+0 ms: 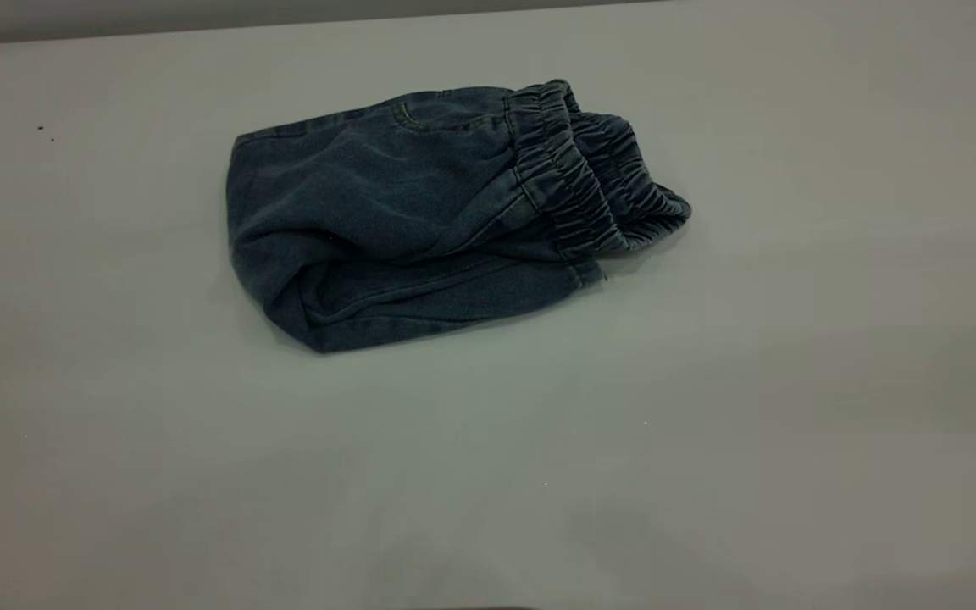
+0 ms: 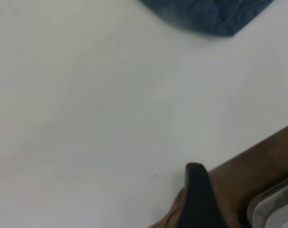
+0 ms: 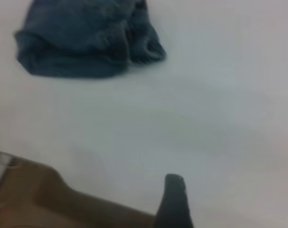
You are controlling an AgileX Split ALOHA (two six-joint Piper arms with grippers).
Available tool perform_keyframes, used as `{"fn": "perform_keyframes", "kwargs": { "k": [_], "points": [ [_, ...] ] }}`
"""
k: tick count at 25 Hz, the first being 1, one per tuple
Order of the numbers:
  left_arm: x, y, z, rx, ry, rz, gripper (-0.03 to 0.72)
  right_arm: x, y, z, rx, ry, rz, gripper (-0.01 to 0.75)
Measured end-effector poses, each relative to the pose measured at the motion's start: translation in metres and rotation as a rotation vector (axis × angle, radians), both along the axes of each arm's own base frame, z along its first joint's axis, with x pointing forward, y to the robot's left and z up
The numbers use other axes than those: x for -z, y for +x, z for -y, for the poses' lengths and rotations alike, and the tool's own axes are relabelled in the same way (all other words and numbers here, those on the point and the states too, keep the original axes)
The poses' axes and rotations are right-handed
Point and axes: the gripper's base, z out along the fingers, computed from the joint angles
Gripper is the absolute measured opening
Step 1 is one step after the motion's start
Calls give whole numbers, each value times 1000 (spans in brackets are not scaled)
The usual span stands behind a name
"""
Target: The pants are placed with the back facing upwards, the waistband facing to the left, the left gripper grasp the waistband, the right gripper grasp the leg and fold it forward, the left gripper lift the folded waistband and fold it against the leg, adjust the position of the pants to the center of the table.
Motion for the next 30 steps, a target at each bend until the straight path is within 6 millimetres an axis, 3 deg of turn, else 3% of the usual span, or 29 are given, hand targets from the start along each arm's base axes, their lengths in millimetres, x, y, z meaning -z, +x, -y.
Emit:
{"fn": "perform_keyframes", "kwargs": {
  "k": [5, 10, 16, 23, 30],
  "points": [
    [21, -11, -8, -18, -10, -13, 444, 30, -5, 4, 34, -27, 41, 510],
    [34, -16, -11, -18, 0, -28, 444, 51, 3, 6, 55, -36, 23, 510],
    [47, -22, -15, -15, -11, -30, 444, 52, 5, 6, 63, -32, 31, 510],
    [75, -33, -12, 17, -78, -102, 444, 52, 5, 6, 65, -33, 33, 510],
    [74, -38, -8, 108, -104, -97, 444, 52, 5, 6, 65, -33, 34, 510]
  ]
}}
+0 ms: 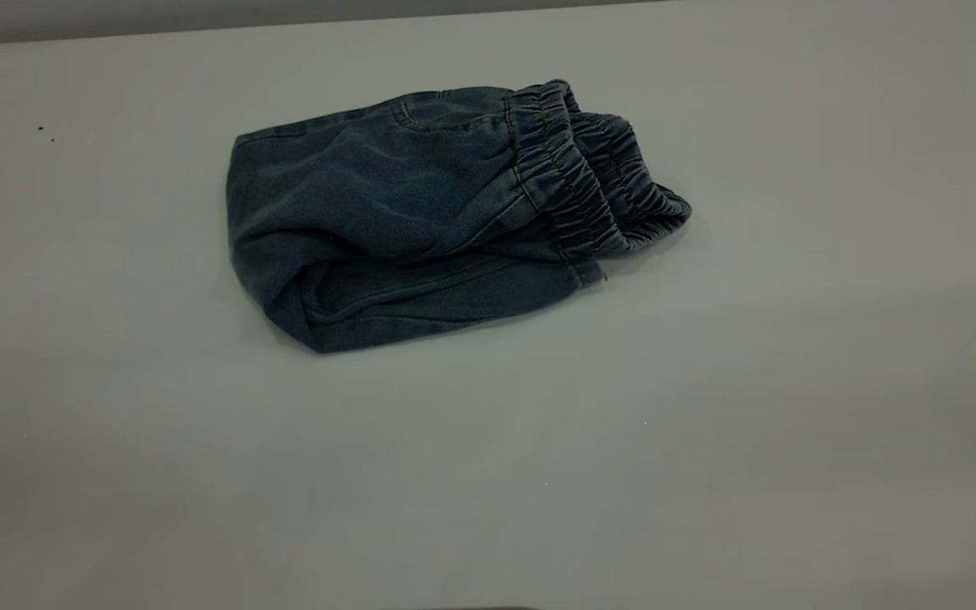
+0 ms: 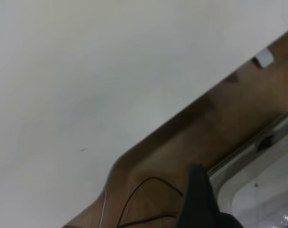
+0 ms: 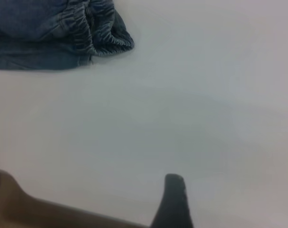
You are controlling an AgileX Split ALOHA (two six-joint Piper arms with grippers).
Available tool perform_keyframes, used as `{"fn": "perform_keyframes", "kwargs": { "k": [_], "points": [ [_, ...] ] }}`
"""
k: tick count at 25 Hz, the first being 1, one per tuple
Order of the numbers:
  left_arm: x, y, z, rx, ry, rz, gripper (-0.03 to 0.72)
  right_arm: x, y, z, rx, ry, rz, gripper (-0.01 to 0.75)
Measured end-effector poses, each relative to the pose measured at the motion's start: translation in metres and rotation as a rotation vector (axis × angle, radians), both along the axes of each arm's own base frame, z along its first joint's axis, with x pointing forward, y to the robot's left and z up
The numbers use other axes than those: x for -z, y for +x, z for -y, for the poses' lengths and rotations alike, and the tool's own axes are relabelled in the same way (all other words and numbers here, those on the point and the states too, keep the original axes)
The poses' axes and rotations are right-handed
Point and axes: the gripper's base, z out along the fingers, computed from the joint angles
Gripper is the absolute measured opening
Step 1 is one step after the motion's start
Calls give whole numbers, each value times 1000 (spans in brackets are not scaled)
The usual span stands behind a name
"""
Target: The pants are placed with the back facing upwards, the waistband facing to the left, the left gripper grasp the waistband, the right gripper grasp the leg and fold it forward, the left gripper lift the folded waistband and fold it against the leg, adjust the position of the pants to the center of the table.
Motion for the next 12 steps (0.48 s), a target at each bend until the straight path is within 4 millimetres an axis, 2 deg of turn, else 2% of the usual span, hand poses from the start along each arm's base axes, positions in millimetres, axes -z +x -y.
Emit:
{"fn": "perform_keyframes", "kwargs": {
  "k": [12],
  "points": [
    [0, -2, -2, -13, -9, 19, 444, 0, 0, 0, 0, 0, 0, 510]
  ]
}}
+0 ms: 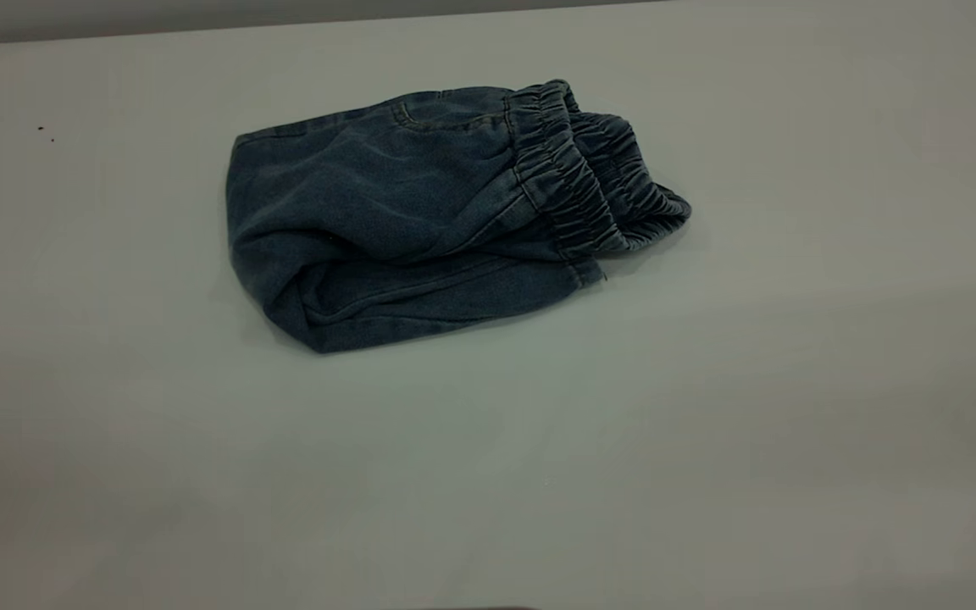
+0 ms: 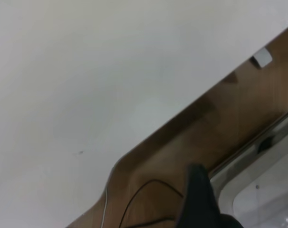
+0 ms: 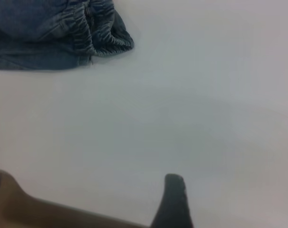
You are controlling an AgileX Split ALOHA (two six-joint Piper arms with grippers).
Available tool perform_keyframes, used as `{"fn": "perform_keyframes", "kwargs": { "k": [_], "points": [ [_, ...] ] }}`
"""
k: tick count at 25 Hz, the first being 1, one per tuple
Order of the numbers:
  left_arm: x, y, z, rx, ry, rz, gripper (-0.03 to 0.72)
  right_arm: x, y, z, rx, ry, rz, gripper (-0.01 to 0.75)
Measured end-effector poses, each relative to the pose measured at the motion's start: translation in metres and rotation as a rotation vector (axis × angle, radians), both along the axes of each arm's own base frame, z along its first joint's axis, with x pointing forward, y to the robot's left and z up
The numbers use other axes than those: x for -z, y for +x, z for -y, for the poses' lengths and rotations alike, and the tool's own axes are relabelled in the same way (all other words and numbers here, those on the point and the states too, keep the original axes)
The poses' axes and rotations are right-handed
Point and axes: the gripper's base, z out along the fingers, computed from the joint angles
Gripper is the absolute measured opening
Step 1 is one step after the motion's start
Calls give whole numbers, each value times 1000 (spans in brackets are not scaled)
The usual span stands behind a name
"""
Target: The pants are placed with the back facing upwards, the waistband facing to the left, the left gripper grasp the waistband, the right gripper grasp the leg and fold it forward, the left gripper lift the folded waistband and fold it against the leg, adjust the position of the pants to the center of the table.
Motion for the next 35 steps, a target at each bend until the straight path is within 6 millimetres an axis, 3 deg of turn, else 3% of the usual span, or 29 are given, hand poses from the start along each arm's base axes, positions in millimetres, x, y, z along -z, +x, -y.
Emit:
{"fn": "perform_keyframes", "kwargs": {
  "k": [5, 12, 16, 35],
  "points": [
    [-4, -8, -15, -270, -47, 85, 444, 0, -1, 0, 0, 0, 4, 510],
    [-6, -37, -25, -565, -95, 283, 444, 0, -10, -1, 21, 5, 74, 510],
    [-6, -46, -25, -624, -102, 341, 444, 0, -12, -2, 20, 7, 89, 510],
    [-5, -46, -25, -639, -99, 341, 444, 1, -12, 2, 74, 17, 79, 510]
  ]
}}
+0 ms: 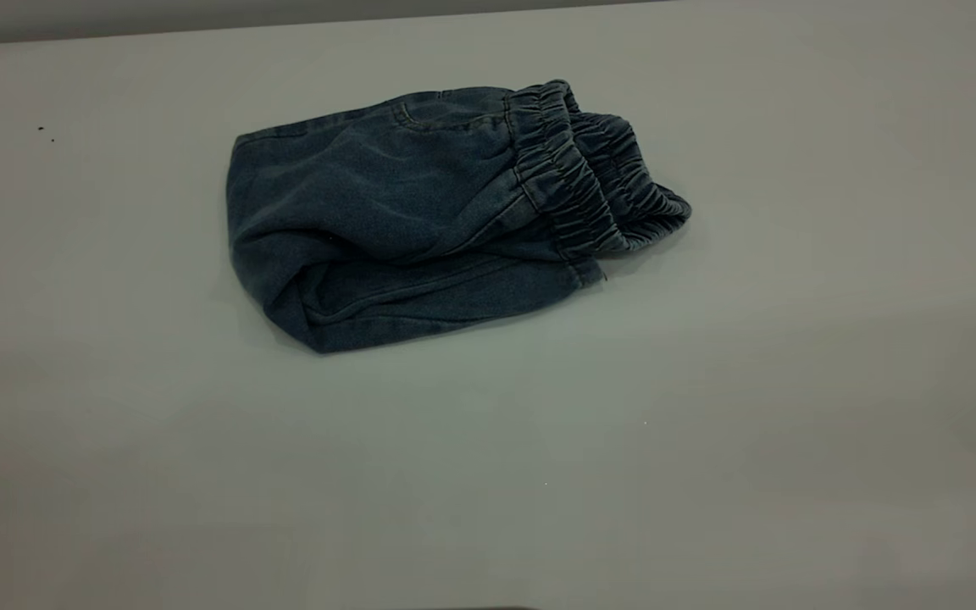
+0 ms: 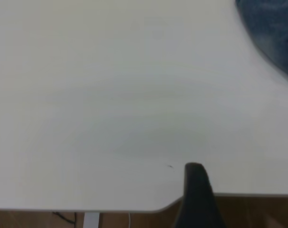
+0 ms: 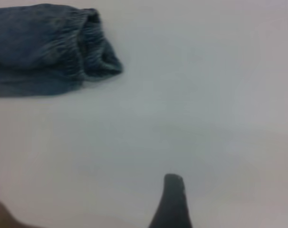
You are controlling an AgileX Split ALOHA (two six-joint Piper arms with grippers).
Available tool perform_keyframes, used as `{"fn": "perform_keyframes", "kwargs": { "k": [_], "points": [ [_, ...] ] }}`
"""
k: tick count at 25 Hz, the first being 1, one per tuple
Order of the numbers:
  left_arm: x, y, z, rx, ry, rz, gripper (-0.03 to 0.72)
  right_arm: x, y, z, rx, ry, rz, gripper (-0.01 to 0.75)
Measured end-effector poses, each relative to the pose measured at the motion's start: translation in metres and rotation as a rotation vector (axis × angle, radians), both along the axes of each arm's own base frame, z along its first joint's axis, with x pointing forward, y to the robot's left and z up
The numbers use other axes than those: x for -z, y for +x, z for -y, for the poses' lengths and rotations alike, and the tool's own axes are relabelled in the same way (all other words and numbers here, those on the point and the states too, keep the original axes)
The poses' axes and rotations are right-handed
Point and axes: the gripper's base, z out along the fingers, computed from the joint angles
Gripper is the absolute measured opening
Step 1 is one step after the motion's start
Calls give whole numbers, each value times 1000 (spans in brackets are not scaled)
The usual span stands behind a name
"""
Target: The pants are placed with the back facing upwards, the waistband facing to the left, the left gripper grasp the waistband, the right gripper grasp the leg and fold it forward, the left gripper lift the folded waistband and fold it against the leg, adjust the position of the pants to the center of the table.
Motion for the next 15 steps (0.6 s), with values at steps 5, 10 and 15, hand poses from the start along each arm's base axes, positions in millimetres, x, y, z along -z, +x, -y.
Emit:
{"fn": "perform_keyframes", "kwargs": {
  "k": [5, 10, 15],
  "points": [
    [0, 0, 0, 0, 0, 0, 444, 1, 1, 9, 162, 61, -17, 510],
    [0, 0, 0, 0, 1, 0, 444, 1, 1, 11, 192, 70, -17, 510],
    [0, 0, 0, 0, 1, 0, 444, 1, 1, 11, 192, 70, -17, 510]
  ]
}}
